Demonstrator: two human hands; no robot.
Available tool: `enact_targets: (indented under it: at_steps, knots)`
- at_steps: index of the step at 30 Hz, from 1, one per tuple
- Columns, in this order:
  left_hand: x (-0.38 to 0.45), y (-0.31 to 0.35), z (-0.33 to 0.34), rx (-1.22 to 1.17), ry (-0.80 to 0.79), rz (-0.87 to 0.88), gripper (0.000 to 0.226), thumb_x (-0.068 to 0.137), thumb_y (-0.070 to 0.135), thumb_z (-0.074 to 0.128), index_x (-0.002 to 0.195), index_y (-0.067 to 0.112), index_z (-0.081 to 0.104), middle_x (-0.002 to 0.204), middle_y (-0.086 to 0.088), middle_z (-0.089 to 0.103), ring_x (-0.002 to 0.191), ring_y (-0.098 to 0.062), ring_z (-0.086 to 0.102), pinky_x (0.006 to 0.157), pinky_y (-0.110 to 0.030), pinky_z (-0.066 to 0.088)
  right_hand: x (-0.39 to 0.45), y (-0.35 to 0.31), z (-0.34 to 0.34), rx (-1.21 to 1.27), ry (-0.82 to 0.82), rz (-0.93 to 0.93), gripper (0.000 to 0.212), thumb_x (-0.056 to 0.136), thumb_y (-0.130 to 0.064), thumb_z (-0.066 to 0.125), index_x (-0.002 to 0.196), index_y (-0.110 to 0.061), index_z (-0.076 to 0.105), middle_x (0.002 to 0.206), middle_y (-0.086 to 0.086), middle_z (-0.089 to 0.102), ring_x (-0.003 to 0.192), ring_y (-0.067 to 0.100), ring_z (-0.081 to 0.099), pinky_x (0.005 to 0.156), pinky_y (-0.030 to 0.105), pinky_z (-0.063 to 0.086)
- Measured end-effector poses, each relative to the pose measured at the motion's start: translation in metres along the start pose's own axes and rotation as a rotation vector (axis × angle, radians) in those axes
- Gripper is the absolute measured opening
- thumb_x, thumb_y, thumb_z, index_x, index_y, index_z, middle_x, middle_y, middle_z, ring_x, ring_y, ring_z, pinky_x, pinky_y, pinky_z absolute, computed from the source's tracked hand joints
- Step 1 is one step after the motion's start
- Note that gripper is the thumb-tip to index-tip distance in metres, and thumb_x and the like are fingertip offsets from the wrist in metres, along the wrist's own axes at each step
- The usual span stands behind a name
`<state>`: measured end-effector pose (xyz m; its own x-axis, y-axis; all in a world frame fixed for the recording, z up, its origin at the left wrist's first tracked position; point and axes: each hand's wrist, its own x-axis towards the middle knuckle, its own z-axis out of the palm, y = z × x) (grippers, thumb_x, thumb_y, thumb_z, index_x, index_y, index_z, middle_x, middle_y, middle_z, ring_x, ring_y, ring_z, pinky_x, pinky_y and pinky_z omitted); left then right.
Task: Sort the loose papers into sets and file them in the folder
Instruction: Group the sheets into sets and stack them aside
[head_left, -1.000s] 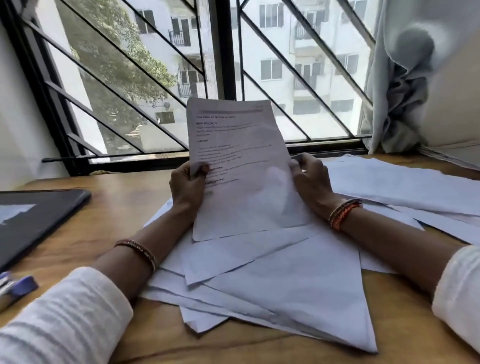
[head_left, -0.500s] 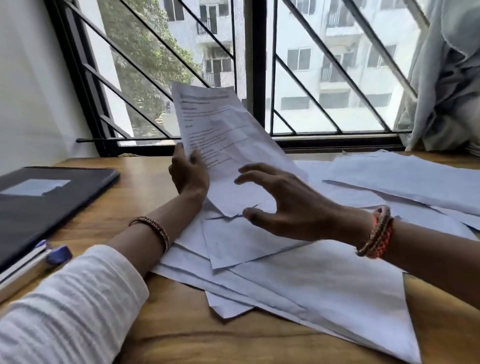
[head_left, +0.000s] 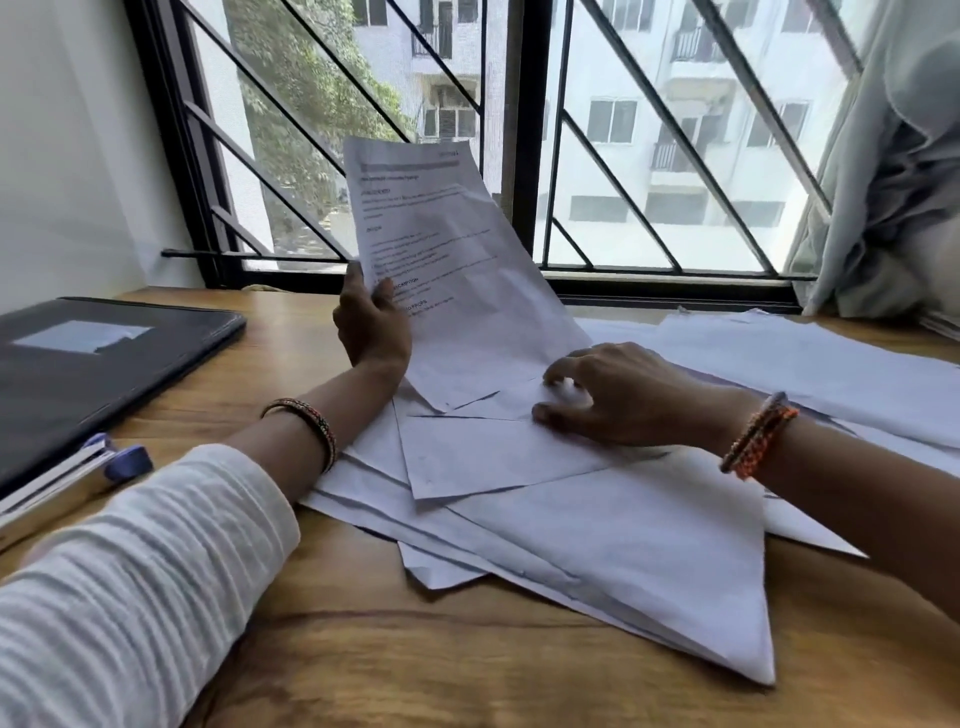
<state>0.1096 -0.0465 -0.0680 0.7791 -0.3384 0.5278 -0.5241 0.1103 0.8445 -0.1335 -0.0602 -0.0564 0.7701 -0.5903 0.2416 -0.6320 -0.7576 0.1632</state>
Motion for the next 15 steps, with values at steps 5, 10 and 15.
enact_targets:
  at_steps: [5,10,15]
  knots:
    - [0.003,-0.005,0.002,-0.026,-0.003,0.009,0.033,0.095,0.011,0.049,0.127,0.005,0.053,0.122,-0.018,0.061,0.113,-0.035,0.055,0.093,-0.034,0.044,-0.002,0.000,-0.011,0.215,-0.222,0.043,0.059,0.086,-0.065,0.047,0.127,-0.023,0.045,0.107,-0.008,0.050,0.095,0.019,0.047,0.076,0.030,0.034]
    - [0.002,-0.004,0.002,-0.018,-0.005,0.018,0.030,0.095,0.010,0.049,0.123,0.003,0.054,0.121,-0.019,0.062,0.112,-0.037,0.056,0.092,-0.037,0.045,-0.007,-0.008,-0.017,-0.021,-0.053,-0.047,0.049,0.094,-0.054,0.042,0.131,-0.022,0.039,0.102,0.006,0.060,0.091,0.032,0.054,0.072,0.035,0.037]
    - [0.003,-0.006,0.001,-0.022,-0.008,0.013,0.030,0.095,0.014,0.050,0.123,0.004,0.054,0.119,-0.021,0.062,0.109,-0.039,0.056,0.090,-0.039,0.046,-0.004,-0.024,-0.018,-0.181,0.062,-0.152,0.044,0.091,-0.014,0.044,0.134,-0.017,0.033,0.105,0.007,0.062,0.088,0.032,0.060,0.064,0.033,0.033]
